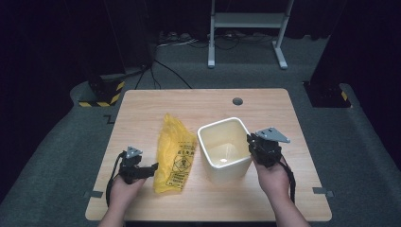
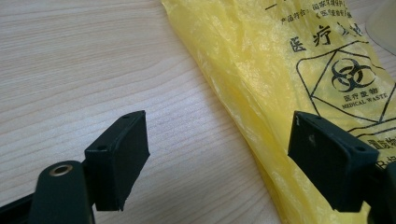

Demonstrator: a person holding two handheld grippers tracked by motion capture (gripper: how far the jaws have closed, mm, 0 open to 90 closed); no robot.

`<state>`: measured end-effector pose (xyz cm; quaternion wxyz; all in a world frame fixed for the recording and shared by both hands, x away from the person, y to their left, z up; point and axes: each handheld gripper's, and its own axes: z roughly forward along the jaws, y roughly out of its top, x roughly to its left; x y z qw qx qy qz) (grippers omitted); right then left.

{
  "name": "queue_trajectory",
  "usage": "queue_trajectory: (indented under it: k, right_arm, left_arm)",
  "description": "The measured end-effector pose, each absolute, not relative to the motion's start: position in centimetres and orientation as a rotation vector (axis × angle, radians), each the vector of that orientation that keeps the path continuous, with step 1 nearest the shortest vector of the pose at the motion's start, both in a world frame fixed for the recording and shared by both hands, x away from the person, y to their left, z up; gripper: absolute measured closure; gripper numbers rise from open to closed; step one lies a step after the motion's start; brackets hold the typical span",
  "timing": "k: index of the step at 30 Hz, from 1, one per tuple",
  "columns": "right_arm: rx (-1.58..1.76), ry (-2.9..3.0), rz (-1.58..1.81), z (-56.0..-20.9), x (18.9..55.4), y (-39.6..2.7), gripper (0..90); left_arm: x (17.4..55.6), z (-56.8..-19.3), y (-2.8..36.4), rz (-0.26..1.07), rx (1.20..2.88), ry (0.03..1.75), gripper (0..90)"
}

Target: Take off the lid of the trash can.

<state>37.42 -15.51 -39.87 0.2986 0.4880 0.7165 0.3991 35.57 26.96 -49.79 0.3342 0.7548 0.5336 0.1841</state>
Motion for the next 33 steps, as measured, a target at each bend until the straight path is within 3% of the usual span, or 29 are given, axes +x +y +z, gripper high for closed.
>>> queue_trajectory:
  k: [33]
  right_arm:
    - [1.24, 1.691, 1.245, -37.5, 35.5, -18.4, 81.9]
  left_arm:
    - [35.5, -49.9, 26.8, 0.481, 1.975, 1.378, 19.9]
